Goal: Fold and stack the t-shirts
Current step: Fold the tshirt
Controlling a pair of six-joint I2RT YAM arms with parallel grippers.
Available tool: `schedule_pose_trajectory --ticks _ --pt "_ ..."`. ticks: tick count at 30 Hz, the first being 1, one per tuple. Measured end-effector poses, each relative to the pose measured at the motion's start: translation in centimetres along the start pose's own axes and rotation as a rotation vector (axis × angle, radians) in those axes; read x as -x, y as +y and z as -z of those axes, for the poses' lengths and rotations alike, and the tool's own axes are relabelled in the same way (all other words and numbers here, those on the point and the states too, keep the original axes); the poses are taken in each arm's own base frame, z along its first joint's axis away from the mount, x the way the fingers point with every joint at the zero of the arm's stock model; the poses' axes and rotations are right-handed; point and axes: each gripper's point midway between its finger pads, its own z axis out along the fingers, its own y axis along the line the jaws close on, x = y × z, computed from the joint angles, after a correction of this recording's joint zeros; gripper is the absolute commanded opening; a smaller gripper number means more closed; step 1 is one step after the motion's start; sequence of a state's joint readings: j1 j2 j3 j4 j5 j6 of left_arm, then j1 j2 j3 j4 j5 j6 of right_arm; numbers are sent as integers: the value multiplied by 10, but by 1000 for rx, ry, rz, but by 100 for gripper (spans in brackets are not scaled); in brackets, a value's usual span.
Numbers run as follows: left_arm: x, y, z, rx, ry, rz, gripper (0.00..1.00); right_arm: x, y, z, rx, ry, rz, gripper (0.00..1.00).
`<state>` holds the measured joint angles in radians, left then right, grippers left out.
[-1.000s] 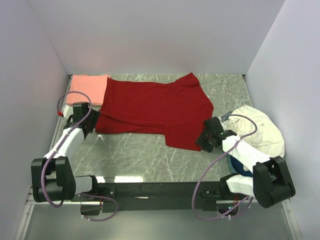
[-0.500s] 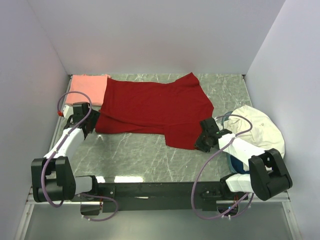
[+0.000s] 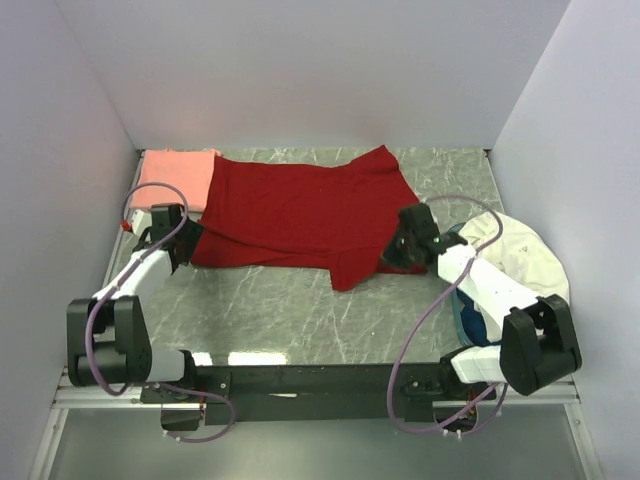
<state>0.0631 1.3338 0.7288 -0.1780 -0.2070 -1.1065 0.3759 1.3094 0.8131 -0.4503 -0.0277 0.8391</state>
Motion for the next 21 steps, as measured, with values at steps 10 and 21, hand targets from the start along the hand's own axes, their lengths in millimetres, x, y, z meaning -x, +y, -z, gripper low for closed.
schedule_pose_trajectory --ticks 10,21 --pt "-11 -23 -36 40 45 -14 67 91 71 -12 94 -64 -17 0" --pt "-12 -45 -63 55 61 -23 67 130 76 -42 107 -45 -61 0"
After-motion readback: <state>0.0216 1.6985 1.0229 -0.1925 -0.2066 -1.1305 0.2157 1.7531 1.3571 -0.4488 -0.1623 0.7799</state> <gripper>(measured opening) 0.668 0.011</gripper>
